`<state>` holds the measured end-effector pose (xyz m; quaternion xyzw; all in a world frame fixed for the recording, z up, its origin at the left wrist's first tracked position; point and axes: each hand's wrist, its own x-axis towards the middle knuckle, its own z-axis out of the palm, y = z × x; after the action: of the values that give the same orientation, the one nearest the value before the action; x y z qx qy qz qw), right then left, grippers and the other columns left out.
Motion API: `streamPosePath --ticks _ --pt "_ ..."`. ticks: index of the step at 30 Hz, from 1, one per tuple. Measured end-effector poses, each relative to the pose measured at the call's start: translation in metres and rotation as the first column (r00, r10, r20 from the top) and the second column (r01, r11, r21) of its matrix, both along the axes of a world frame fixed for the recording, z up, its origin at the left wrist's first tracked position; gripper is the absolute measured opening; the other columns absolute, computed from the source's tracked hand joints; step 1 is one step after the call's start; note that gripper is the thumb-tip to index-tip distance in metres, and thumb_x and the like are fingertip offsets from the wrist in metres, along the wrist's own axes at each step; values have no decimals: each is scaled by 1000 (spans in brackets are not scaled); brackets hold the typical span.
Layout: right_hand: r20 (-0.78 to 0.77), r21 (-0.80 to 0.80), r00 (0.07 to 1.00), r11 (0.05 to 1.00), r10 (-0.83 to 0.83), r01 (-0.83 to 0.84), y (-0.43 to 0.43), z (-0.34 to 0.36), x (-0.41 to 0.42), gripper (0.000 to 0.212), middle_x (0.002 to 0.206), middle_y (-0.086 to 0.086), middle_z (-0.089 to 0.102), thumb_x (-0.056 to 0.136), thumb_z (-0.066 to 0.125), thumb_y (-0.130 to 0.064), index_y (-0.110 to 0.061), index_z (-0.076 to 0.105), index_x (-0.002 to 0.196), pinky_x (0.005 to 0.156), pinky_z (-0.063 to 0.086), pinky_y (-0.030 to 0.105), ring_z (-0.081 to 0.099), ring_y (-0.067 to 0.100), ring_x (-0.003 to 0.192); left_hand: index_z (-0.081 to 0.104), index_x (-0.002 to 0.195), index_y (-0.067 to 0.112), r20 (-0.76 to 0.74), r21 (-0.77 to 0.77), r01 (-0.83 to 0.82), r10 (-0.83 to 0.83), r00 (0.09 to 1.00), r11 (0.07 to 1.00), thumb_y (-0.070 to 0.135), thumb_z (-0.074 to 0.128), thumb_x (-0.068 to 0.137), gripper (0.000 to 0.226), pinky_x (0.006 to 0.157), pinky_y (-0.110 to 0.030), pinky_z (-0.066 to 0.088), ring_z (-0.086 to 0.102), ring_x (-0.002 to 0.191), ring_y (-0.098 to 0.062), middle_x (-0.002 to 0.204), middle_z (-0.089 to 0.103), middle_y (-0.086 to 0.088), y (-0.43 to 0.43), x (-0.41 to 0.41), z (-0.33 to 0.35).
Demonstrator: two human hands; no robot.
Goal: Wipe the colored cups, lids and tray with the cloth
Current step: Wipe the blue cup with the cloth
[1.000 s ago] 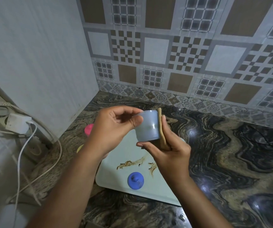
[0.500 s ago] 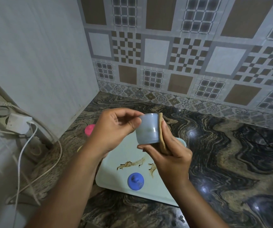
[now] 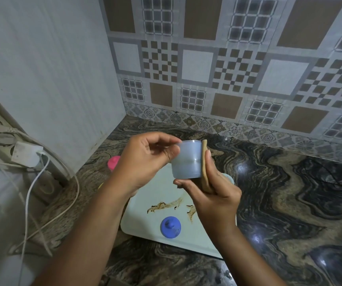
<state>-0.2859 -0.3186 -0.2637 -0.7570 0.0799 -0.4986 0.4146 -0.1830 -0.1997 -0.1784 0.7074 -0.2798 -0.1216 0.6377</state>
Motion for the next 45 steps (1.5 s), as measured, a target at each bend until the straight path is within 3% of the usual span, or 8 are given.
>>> streamPosePath --ticks 4,11,19,25,29,33,40,45 --pt "5 -243 998 968 -60 60 -2 -4 -2 72 132 20 61 71 91 -26 7 59 126 97 54 22 66 26 119 75 87 37 258 158 -70 27 966 985 25 80 81 14 78 -26 56 68 85 -9 90 74 18 -2 -9 4" --pt "61 223 996 971 70 -82 4 6 -7 86 115 30 70 65 92 -24 -4 51 138 81 60 23 60 -7 88 76 105 30 44 34 10 -11 999 999 34 69 83 23 91 -40 58 71 101 -10 104 76 9 2 -9 -1" --pt "-6 -114 1000 993 -24 23 -4 -6 -2 75 116 24 71 74 86 -31 10 56 129 81 59 27 76 23 90 76 88 34 382 143 -140 76 921 980 30 78 81 8 74 -22 51 64 84 -8 88 70 10 -6 -23 7" --pt "29 403 980 895 196 -191 4 -2 -7 88 68 -20 69 64 82 19 -2 41 139 58 52 10 59 -5 48 76 101 31 0 35 16 -16 1000 999 31 71 81 21 84 -30 57 71 99 -6 104 76 12 4 -9 1" --pt "2 227 981 955 194 -190 2 5 -2 79 102 8 75 67 90 -8 5 51 134 73 54 9 65 -10 73 77 80 33 -100 -17 21 -23 995 1000 11 75 81 22 73 -34 59 70 85 -13 86 75 8 5 -5 3" --pt "-45 -155 998 986 51 -57 -7 4 0 77 127 19 64 68 90 -29 8 56 127 90 57 21 72 28 107 74 85 35 267 153 -114 70 961 982 18 79 81 18 77 -27 57 67 83 -11 87 73 15 0 -12 3" --pt "55 406 971 883 233 -235 4 4 -3 90 65 -19 68 62 85 15 -8 44 139 58 52 11 59 -4 51 77 101 22 -114 -34 42 -46 992 999 28 68 81 22 87 -38 59 71 102 -12 103 76 3 7 -5 3" --pt "-67 139 980 974 189 -179 2 7 1 81 111 -5 74 63 91 -20 7 56 131 78 51 7 66 -10 89 75 81 30 68 50 -29 26 997 998 20 74 83 10 74 -30 59 70 84 -11 85 76 8 3 -3 7"
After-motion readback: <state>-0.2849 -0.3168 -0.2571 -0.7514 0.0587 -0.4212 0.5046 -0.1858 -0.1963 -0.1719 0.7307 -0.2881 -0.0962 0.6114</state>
